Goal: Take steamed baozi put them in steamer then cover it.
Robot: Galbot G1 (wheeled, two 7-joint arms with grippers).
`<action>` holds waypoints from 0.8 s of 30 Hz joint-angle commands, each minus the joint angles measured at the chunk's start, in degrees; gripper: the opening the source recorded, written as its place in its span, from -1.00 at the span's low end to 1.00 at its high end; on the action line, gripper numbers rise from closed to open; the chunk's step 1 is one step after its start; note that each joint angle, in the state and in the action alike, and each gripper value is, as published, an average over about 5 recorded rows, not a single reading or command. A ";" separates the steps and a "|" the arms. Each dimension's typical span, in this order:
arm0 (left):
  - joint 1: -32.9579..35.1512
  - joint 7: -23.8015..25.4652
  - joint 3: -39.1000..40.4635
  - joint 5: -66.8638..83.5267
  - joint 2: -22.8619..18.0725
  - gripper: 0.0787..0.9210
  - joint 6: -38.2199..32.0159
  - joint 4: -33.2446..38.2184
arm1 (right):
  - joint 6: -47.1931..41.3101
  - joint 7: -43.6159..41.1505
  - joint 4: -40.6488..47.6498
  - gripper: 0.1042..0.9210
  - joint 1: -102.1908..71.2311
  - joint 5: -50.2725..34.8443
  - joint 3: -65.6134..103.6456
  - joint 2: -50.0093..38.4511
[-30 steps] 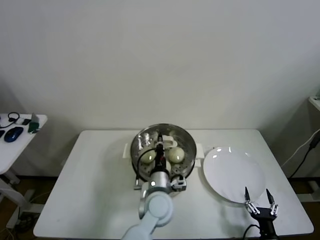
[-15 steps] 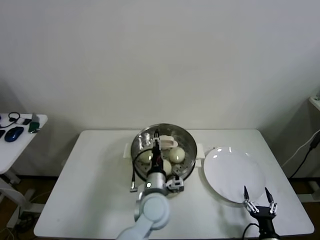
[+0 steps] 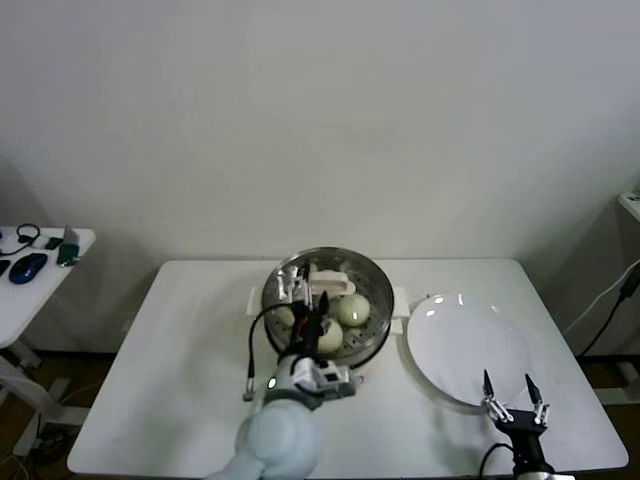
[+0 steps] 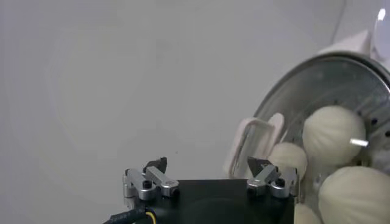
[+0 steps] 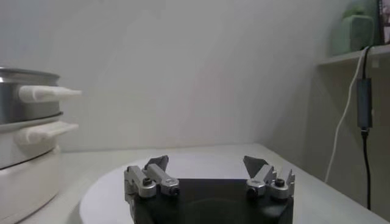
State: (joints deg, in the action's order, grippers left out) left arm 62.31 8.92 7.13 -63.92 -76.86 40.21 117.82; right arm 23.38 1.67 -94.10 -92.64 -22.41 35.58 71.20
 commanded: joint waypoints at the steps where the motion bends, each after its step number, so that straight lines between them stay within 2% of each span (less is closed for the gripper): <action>1: 8.61 -14.51 -17.17 41.51 5.18 0.77 -15.68 9.68 | -3.22 0.70 -3.45 0.76 -0.25 2.42 -0.29 0.06; 4: 12.42 -16.65 -26.89 51.64 5.41 0.77 -22.58 9.75 | -3.19 0.50 -4.15 0.76 -0.44 3.93 -0.22 -0.01; 7: 17.65 -15.92 -36.67 60.68 3.75 0.77 -29.15 9.77 | -2.97 0.37 -4.33 0.76 -0.56 4.61 -0.22 0.04; 12: 27.29 -14.13 -49.15 76.82 1.69 0.77 -34.75 7.93 | -2.80 0.24 -3.68 0.76 -0.74 5.41 -0.28 0.12; 18: 34.37 -13.64 -49.92 80.57 1.43 0.77 -45.79 -1.94 | -2.73 -0.15 -2.47 0.76 -0.54 5.66 -0.35 0.28; 24: 34.57 -13.72 -46.43 77.51 -0.65 0.77 -50.90 -9.17 | -3.19 -1.17 -2.66 0.76 -0.58 5.39 -0.44 0.67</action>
State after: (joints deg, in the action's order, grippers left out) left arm 87.61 -3.52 -32.26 0.95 -75.35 5.58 119.82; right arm 20.79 1.28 -96.74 -93.18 -17.59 35.23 71.63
